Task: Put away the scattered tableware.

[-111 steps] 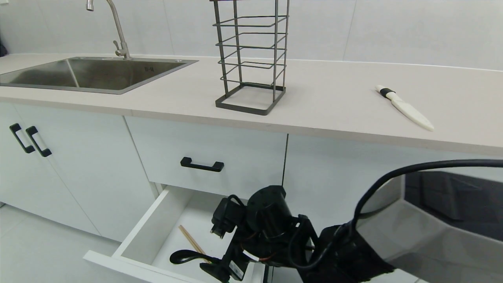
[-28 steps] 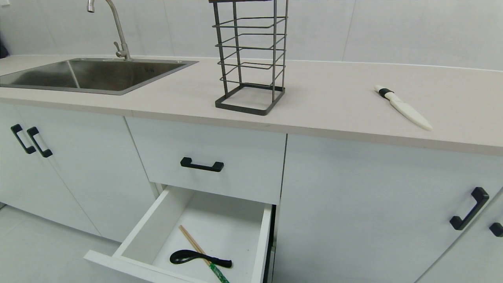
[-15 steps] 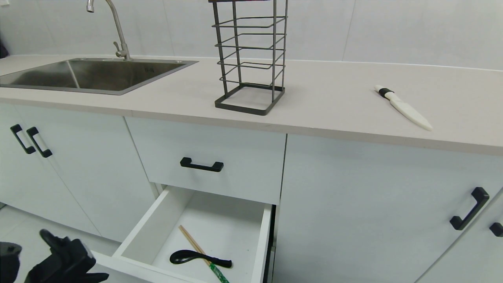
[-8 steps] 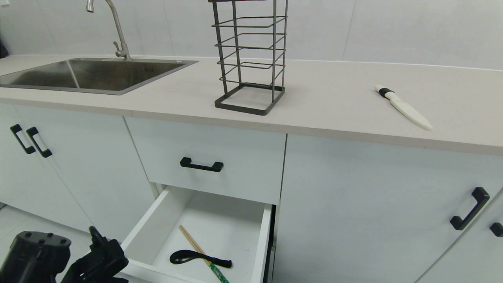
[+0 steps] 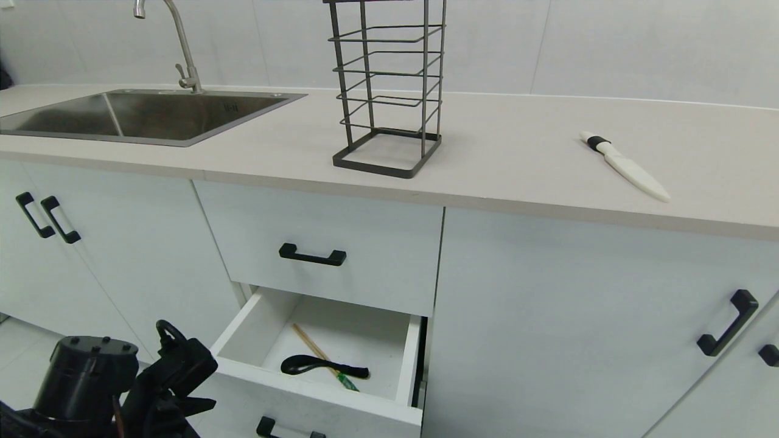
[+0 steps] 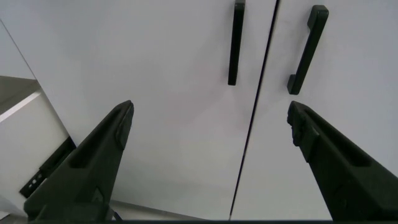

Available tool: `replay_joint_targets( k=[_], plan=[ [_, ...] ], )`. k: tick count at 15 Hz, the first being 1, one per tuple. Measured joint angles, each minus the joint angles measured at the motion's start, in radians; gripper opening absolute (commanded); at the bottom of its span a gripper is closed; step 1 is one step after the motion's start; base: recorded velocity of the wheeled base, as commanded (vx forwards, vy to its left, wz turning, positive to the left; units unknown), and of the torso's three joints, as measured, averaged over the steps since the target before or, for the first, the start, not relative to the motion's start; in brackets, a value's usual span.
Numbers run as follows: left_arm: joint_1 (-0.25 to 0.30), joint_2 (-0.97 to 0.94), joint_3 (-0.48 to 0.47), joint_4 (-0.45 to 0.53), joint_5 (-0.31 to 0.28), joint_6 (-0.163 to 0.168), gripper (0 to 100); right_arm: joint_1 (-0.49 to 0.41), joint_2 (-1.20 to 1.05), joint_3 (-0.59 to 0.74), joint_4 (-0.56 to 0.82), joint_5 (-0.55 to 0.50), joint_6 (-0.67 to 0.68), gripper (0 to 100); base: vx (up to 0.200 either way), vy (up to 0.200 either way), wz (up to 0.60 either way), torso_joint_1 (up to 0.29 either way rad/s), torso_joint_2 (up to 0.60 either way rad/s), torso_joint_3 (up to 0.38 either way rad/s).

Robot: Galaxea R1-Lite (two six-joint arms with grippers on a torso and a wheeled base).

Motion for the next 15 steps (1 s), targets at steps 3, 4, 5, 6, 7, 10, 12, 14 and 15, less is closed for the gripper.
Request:
replay_joint_targets(
  k=[3,4,5,6,7,10,12,14,15],
  plan=[
    [-0.001,0.051,-0.007,-0.053,-0.001,0.000,100,0.000,0.000,0.000,0.000,0.000,0.000,100,0.000,0.000,0.00,0.000,0.00,0.000],
    [-0.001,0.067,-0.010,-0.079,-0.001,0.000,100,0.000,0.000,0.000,0.000,0.000,0.000,100,0.000,0.000,0.00,0.000,0.00,0.000],
    [-0.001,0.087,-0.013,-0.107,-0.001,-0.001,100,0.000,0.000,0.000,0.000,0.000,0.000,100,0.000,0.000,0.00,0.000,0.00,0.000],
    [0.000,0.105,-0.017,-0.130,-0.001,-0.002,100,0.000,0.000,0.000,0.000,0.000,0.000,100,0.000,0.000,0.00,0.000,0.00,0.000],
    [0.001,0.124,-0.024,-0.142,-0.001,-0.002,100,0.000,0.000,0.000,0.000,0.000,0.000,100,0.000,0.000,0.00,0.000,0.00,0.000],
    [0.007,0.170,-0.057,-0.157,-0.001,-0.002,100,0.000,0.000,0.000,0.000,0.000,0.000,100,0.000,0.000,0.00,0.000,0.00,0.000],
    [0.026,0.201,-0.097,-0.160,-0.001,-0.002,100,0.000,0.000,0.000,0.000,0.000,0.000,100,0.000,0.000,0.00,0.000,0.00,0.000],
    [0.039,0.227,-0.129,-0.163,-0.001,-0.001,100,0.000,0.000,0.000,0.000,0.000,0.000,100,0.000,0.000,0.00,0.000,0.00,0.000],
    [0.040,0.241,-0.141,-0.164,-0.001,-0.003,100,0.000,0.000,0.000,0.000,0.000,0.000,100,0.000,0.000,0.00,0.000,0.00,0.000]
  ],
)
